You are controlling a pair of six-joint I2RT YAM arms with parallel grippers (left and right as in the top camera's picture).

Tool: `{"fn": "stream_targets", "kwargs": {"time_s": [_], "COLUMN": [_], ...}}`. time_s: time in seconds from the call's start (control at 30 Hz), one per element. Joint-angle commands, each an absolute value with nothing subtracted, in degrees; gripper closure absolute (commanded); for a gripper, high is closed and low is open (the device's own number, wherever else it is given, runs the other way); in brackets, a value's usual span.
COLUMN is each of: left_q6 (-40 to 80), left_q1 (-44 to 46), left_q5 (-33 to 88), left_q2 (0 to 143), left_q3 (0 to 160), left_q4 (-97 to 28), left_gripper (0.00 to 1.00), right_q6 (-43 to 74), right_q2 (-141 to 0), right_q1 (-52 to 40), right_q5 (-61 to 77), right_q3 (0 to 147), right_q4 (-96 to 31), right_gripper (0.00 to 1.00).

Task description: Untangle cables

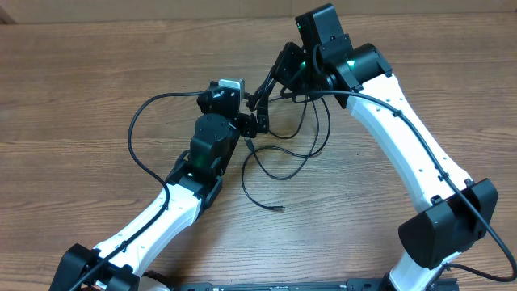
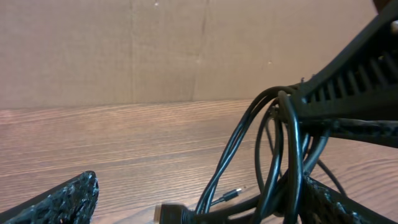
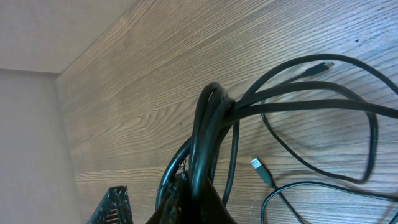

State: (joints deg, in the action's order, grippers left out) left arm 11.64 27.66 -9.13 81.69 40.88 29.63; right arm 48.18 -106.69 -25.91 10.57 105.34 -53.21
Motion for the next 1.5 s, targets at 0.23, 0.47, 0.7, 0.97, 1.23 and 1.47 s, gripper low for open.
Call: {"fn": "stream_targets", "kwargs": {"time_s": [0.23, 0.47, 0.7, 0.97, 1.23, 1.47], "left_q6": [11.88, 12.10, 12.10, 12.12, 15.90, 14.74], "left_q1": [27.33, 27.33, 27.27, 27.29, 27.29, 27.29], "left_q5": [-21.67, -32.23, -33.30, -33.04, -22.83, -4.05], "left_q2": [82.21, 82.21, 82.21, 82.21, 82.21, 82.06], "left_q3": [41.30, 41.32, 41.32, 41.30, 41.30, 41.32], "left_q4": [27.90, 24.16, 19.81, 16.10, 18.15, 21.50], "left_gripper": [0.00, 0.00, 0.00, 0.00, 0.00, 0.00], "right_q6": [47.51, 47.51, 47.00, 46.19, 45.95, 43.33], "right_q2": [-106.65, -106.65, -106.65, -106.65, -106.65, -106.65], "right_q1": [-26.15, -26.13, -26.13, -25.87, -25.87, -25.87], "right_q5": [11.00, 11.03, 11.44, 13.13, 11.88, 8.80], "right_q3": [107.11, 107.11, 107.11, 107.11, 107.11, 107.09], "right_q4": [-52.99, -52.99, -52.97, -52.73, -52.51, -51.99], "right_gripper": [0.96, 0.96, 0.96, 0.96, 0.96, 0.96]}}
